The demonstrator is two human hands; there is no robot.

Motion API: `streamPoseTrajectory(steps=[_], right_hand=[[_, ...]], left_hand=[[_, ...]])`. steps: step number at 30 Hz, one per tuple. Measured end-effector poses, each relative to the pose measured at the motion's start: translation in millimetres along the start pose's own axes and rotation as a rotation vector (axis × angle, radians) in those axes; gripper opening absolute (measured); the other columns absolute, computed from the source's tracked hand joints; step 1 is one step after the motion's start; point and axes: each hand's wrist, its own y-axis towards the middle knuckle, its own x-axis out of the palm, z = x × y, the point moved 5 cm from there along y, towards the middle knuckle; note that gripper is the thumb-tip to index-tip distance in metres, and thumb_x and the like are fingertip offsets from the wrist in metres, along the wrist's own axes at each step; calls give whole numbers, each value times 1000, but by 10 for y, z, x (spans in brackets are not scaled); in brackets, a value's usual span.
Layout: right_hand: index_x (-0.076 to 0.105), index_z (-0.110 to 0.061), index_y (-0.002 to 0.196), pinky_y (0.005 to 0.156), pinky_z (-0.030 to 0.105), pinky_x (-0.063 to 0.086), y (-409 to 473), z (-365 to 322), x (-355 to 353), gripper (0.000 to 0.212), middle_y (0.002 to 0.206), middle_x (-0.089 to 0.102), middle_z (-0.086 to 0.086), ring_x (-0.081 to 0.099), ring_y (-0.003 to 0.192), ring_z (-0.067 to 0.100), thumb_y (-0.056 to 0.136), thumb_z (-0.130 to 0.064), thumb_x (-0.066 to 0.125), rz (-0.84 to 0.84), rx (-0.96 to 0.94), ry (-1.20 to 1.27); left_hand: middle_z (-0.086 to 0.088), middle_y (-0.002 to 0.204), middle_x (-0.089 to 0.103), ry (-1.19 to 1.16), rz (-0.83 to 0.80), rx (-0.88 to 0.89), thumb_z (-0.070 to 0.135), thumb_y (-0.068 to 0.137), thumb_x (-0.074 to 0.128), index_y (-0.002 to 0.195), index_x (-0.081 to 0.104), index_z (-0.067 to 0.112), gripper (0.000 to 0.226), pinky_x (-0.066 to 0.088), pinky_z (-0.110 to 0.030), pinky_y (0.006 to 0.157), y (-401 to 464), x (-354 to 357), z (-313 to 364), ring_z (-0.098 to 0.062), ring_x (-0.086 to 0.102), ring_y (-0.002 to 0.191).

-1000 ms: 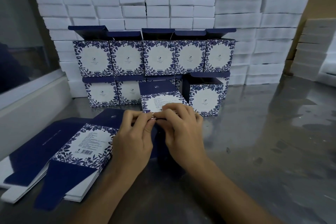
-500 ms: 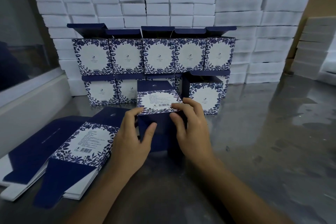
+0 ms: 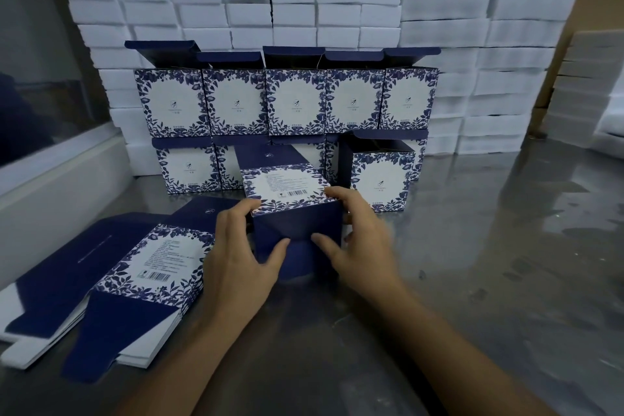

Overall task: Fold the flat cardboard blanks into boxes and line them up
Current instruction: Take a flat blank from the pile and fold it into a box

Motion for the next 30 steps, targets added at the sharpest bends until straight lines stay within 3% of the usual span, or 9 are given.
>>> streamPoseTrajectory(steps=[4, 11, 15, 17, 19, 21, 25, 28, 30], right_hand=[[45, -39, 114, 72, 32, 51, -6, -125, -11, 56, 112, 56, -15, 50, 90, -1, 74, -25, 82, 114, -73, -102], [48, -36, 112, 75, 13, 43, -36, -122, -32, 44, 111, 57, -16, 52, 96, -9, 81, -35, 78, 140, -73, -22], [59, -28, 95, 74, 30, 51, -25, -194, -111, 27, 94, 62, -13, 61, 89, 8, 95, -54, 54, 239, -62, 117], [59, -21, 84, 69, 39, 51, -6, -210, -148, 31, 83, 62, -7, 61, 80, 13, 99, -47, 52, 271, -86, 124], [58, -16, 77, 65, 42, 50, 8, -187, -164, 28, 77, 62, -3, 61, 74, 15, 96, -37, 59, 287, -91, 95], [57, -16, 74, 63, 37, 51, 1, -133, -149, 24, 75, 62, -5, 61, 72, 13, 91, -31, 66, 281, -67, 58], [55, -28, 82, 64, 24, 50, -38, -23, -50, 15, 75, 64, -14, 64, 75, 4, 87, -35, 67, 187, 48, 54], [47, -36, 96, 69, 34, 55, -53, 18, -15, 26, 82, 64, -14, 64, 77, 4, 82, -52, 63, 135, 122, 88], [43, -43, 103, 75, 37, 56, -55, 23, -7, 37, 90, 64, -15, 63, 83, 4, 78, -63, 60, 101, 158, 101]], left_hand=[[-2, 113, 56, 33, 56, -1, 18, 69, 87, 119, 39, 27, 70, 46, -33, 61, 16, -49, -7, -11, 53, 86], [9, 129, 51, -115, -25, -44, 38, 68, 86, 133, 36, 27, 83, 54, -33, 81, 3, -22, -24, -9, 56, 111], [19, 120, 60, -310, -52, -66, 53, 88, 57, 129, 39, 27, 52, 55, -30, 83, 8, -48, -21, -1, 62, 105], [27, 97, 63, -275, -34, -50, 50, 96, 40, 120, 42, 32, 31, 46, -11, 68, 23, -79, 2, 3, 63, 82], [13, 71, 60, -212, -1, -60, 41, 100, 33, 109, 43, 36, 14, 37, -15, 49, 39, -98, 12, -8, 57, 62], [6, 60, 51, -149, 37, -66, 28, 102, 36, 105, 47, 29, 11, 34, -24, 46, 45, -109, -4, -16, 54, 61], [2, 66, 57, -108, 61, -134, -1, 97, 50, 99, 59, 9, 13, 42, -36, 48, 51, -104, -108, -12, 51, 51], [11, 85, 63, -144, 46, -183, -5, 89, 62, 104, 62, 9, 21, 47, -9, 67, 66, -111, -131, 5, 62, 77], [10, 88, 64, -156, 36, -168, -2, 87, 67, 105, 62, 10, 22, 47, -8, 68, 77, -107, -126, -2, 64, 83]])
